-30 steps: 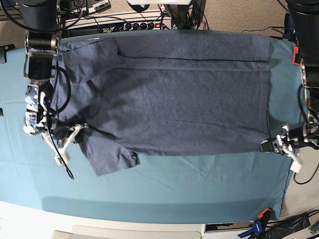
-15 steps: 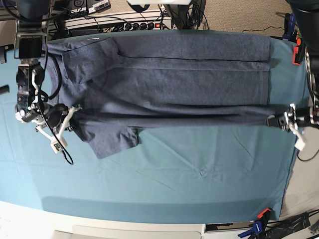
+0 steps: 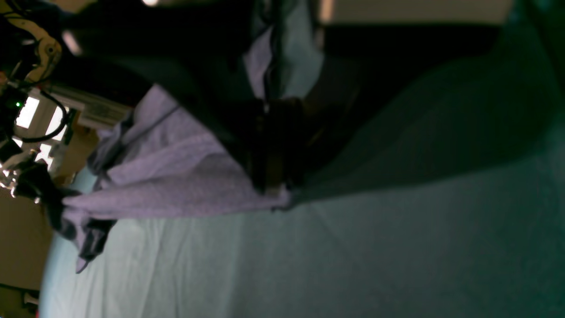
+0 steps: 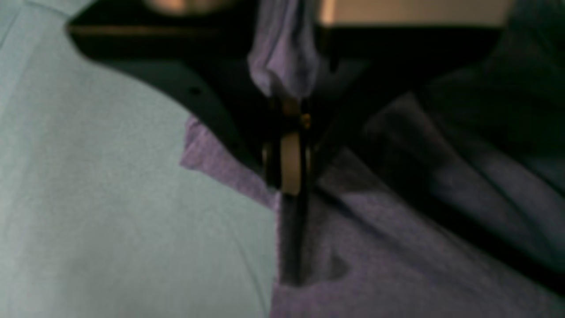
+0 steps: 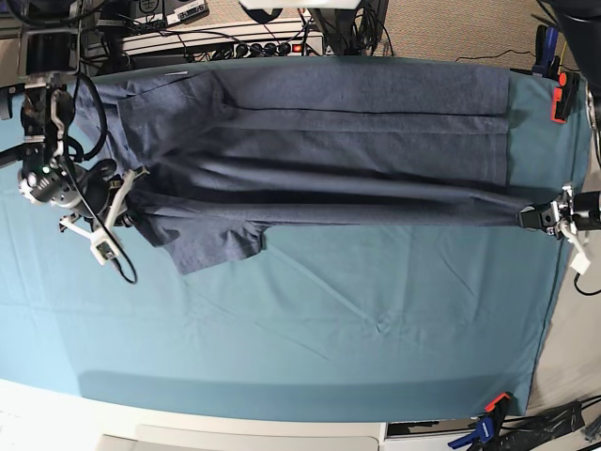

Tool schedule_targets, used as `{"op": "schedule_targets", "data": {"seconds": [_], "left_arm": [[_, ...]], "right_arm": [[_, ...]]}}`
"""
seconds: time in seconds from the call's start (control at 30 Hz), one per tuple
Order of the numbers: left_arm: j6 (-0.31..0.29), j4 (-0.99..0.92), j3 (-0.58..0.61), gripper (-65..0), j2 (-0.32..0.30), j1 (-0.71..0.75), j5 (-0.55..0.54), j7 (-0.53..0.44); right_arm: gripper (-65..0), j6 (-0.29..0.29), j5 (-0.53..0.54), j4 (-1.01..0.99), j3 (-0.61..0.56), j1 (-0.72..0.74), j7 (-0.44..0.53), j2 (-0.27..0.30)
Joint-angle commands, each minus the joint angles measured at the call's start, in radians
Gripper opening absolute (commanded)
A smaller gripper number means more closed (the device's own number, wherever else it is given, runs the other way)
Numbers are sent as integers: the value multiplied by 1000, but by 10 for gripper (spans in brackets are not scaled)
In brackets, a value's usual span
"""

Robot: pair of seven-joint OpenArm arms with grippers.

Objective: Fold the T-shirt properly
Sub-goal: 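Lift the hem with both grippers and fold it toward the shoulder edge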

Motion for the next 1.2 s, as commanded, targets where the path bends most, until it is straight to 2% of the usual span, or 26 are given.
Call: {"op": "schedule_targets", "data": {"seconds": [0.0,0.27,0.43,0.87,1.17], "left_arm": [[-5,14,-2,-650,-32,-28,-12,6],[-5,119,-2,-650,-31,95,-12,50],[-5,270,-2,-650,-47,173,-12,135],[-5,546,-2,-650,-164,375,-12,160],[-5,780,-2,-650,-170,451,-12,160]], "right_arm": [[-650,-10,-7,31,40,0,1,31],[-650,-5,1,111,159,-114,1,31],[-650,-2,0,115,159,-127,0,31],[-650,9,0,115,159,-127,0,31],[-650,13,0,115,159,-127,0,31]]}}
